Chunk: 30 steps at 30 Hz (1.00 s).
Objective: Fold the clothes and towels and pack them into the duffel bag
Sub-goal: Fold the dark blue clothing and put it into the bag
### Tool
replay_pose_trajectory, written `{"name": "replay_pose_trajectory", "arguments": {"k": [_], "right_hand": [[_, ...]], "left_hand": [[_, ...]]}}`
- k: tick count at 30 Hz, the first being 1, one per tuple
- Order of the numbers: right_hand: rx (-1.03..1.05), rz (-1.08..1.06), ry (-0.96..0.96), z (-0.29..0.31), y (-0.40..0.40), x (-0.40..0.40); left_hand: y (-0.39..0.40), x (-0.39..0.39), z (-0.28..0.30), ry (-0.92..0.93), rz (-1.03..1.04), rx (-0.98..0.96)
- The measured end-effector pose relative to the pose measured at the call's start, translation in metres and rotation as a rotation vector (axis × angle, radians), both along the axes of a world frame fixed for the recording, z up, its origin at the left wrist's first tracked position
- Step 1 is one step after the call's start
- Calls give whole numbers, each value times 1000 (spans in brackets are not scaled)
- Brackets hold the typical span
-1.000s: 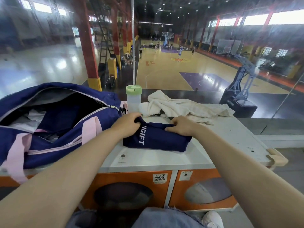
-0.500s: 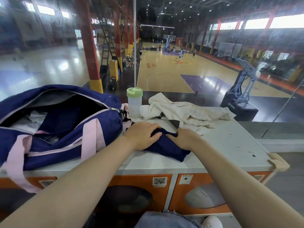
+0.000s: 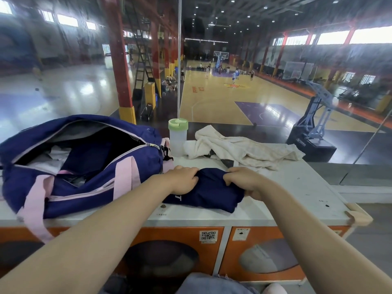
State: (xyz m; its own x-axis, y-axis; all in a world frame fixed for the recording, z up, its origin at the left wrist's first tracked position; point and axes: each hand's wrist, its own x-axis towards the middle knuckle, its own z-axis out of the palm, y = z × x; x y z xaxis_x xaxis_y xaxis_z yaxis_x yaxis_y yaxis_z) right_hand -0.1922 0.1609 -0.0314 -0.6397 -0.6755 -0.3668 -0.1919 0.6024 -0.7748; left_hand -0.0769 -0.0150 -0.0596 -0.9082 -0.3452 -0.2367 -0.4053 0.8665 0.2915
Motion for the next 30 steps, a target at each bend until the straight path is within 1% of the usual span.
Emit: {"name": "replay_pose_trajectory", "arguments": {"k": [1, 3, 5, 7, 9, 11, 14, 16, 19, 21, 23, 25, 27, 29, 30], "right_hand": [[-33, -6, 20, 4, -2, 4], [-126, 1, 78, 14, -5, 12], [-193, 39, 134, 25, -10, 22], [-224, 115, 195, 38, -14, 30], [-248, 195, 243, 52, -19, 38], [-272, 237, 245, 64, -24, 44], [-282, 258, 240, 80, -31, 53], [-315, 253, 217, 87, -37, 58], [-389, 236, 113, 94, -48, 68], [-437, 169, 16, 93, -58, 73], [-505, 73, -142, 89, -69, 80], [-599, -3, -377, 81, -78, 91], [-701, -72, -541, 69, -88, 103], [-722, -68, -567, 56, -98, 121], [-693, -19, -545, 50, -103, 132]], "left_hand": [[1, 2, 1, 49, -42, -2], [3, 11, 6, 156, -122, 71], [10, 23, 17, 279, -181, 233], [15, 35, 29, 355, -205, 427], [17, 46, 39, 351, -182, 538], [19, 57, 44, 338, -125, 629], [22, 73, 51, 379, -15, 911], [20, 84, 52, 394, 56, 1056], [13, 103, 50, 430, 178, 1140], [6, 115, 48, 481, 242, 1157], [-2, 127, 45, 577, 327, 1216], [-10, 140, 41, 690, 413, 1241], [-19, 154, 38, 798, 467, 1212], [-27, 167, 38, 896, 508, 1140], [-30, 173, 39, 936, 530, 1090]]}}
